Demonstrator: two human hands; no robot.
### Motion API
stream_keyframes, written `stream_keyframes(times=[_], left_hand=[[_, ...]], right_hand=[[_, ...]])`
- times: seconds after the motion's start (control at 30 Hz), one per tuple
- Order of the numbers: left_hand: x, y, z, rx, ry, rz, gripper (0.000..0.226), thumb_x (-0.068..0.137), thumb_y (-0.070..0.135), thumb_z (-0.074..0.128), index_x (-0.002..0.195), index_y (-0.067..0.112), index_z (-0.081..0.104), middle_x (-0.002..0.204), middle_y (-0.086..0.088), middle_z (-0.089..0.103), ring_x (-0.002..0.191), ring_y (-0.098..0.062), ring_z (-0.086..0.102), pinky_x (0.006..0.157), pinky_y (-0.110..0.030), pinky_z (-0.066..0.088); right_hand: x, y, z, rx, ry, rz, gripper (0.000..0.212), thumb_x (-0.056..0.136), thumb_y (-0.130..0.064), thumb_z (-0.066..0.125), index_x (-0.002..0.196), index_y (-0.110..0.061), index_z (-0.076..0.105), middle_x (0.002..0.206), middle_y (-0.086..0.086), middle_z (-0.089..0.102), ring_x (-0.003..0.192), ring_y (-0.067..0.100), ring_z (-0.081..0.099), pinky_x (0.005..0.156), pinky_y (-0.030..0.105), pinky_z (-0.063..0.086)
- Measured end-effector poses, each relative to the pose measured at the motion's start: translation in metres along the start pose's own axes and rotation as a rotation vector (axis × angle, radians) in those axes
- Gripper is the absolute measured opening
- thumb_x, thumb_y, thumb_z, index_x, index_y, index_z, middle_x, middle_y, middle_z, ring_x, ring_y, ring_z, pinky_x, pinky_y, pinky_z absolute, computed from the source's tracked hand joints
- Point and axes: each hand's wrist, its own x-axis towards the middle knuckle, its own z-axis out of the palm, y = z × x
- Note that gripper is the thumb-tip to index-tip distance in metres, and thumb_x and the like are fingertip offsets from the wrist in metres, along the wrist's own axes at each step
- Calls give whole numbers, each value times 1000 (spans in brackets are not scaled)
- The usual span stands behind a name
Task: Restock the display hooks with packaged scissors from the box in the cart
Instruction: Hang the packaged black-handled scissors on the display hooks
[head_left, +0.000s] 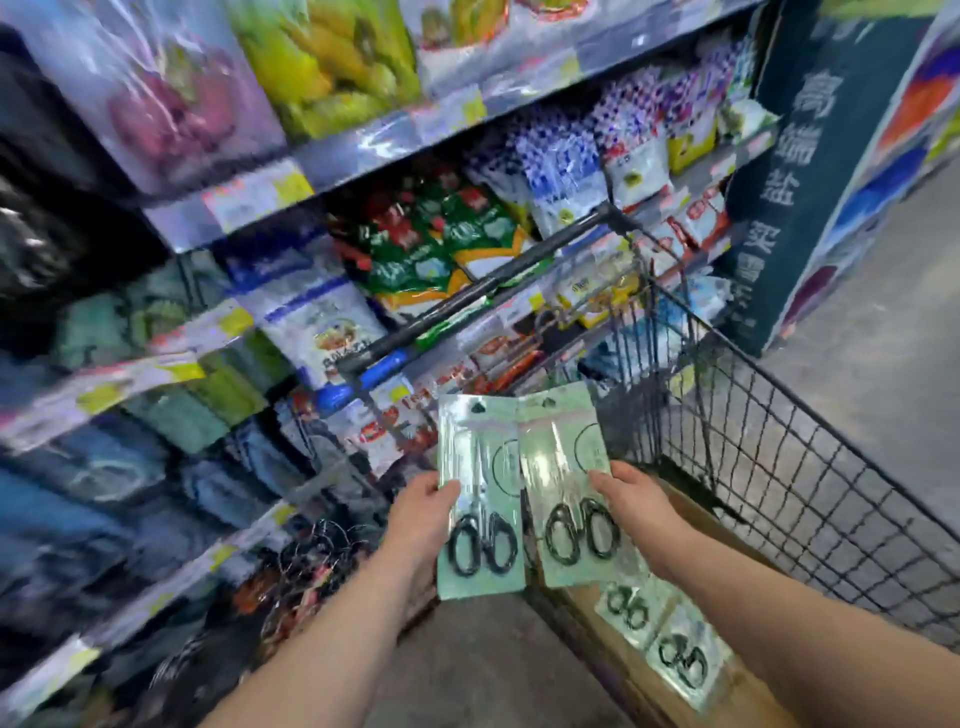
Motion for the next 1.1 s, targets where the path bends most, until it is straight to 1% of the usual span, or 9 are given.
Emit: stream_keyframes(times=[0.07, 0.17, 0.27, 0.33, 0.53, 0.6, 0.67, 0.93, 1.1], left_hand=[[-23, -20, -41, -72, 76, 0, 13, 90, 25, 57, 91, 12, 60, 105, -11, 63, 95, -26, 58, 91, -37, 45], [-68, -54, -105, -195, 209, -5, 12, 96, 15, 50, 101, 9, 60, 113, -15, 64, 97, -26, 56, 87, -34, 41], [-113, -95, -163, -302, 351, -1, 19, 97, 12, 49, 113, 9, 59, 113, -4, 59, 100, -20, 52, 86, -29, 36], [-146, -124, -201, -351, 437, -4, 19, 98, 13, 47, 113, 12, 59, 115, -1, 59, 103, -21, 53, 89, -31, 38], [-234, -211, -300, -423, 655, -63, 11, 96, 12, 45, 98, 9, 56, 94, -6, 58, 90, -22, 52, 77, -33, 37], [-255, -235, -323, -447, 742, -83, 17, 94, 10, 46, 78, 17, 49, 79, -1, 49, 70, -15, 43, 62, -30, 31], [-271, -256, -339, -468, 817, -126, 27, 92, 9, 47, 71, 22, 40, 74, 1, 41, 66, -15, 35, 60, -30, 27], [-290, -300, -387, -595, 921, -150, 10, 86, 6, 47, 79, 12, 51, 77, -9, 47, 72, -15, 39, 60, -29, 27], [-277, -312, -428, -575, 993, -152, 17, 85, 17, 50, 98, 10, 59, 92, -9, 64, 81, -23, 55, 64, -28, 39]], right_hand=[[-20, -5, 33, -48, -39, -54, 15, 96, -19, 49, 107, -13, 58, 95, 3, 63, 69, 2, 52, 52, 14, 40], [-58, -7, 89, -134, -105, -123, 13, 96, -19, 50, 105, -12, 58, 95, 2, 62, 73, 5, 54, 60, 18, 41], [-98, -3, 151, -247, -201, -168, 37, 96, -25, 51, 125, -4, 54, 123, 8, 60, 107, 22, 57, 96, 33, 44], [-126, 4, 193, -298, -292, -200, 42, 96, -27, 51, 131, -4, 49, 125, 7, 55, 116, 24, 51, 106, 38, 37], [-211, 18, 313, -464, -548, -312, 48, 97, -32, 48, 139, -9, 42, 143, 5, 44, 131, 27, 43, 108, 38, 33], [-231, 26, 347, -517, -619, -338, 46, 96, -33, 48, 135, -9, 47, 139, 7, 50, 126, 25, 47, 107, 37, 36], [-252, 31, 372, -573, -675, -370, 35, 96, -30, 48, 123, -9, 55, 129, 7, 58, 116, 24, 54, 105, 37, 39], [-280, 27, 441, -670, -763, -453, 37, 98, -30, 44, 129, -11, 51, 127, -4, 53, 118, 20, 50, 101, 30, 37], [-272, 15, 503, -685, -762, -487, 39, 98, -30, 44, 129, -6, 52, 134, 8, 53, 122, 26, 49, 107, 36, 37]])
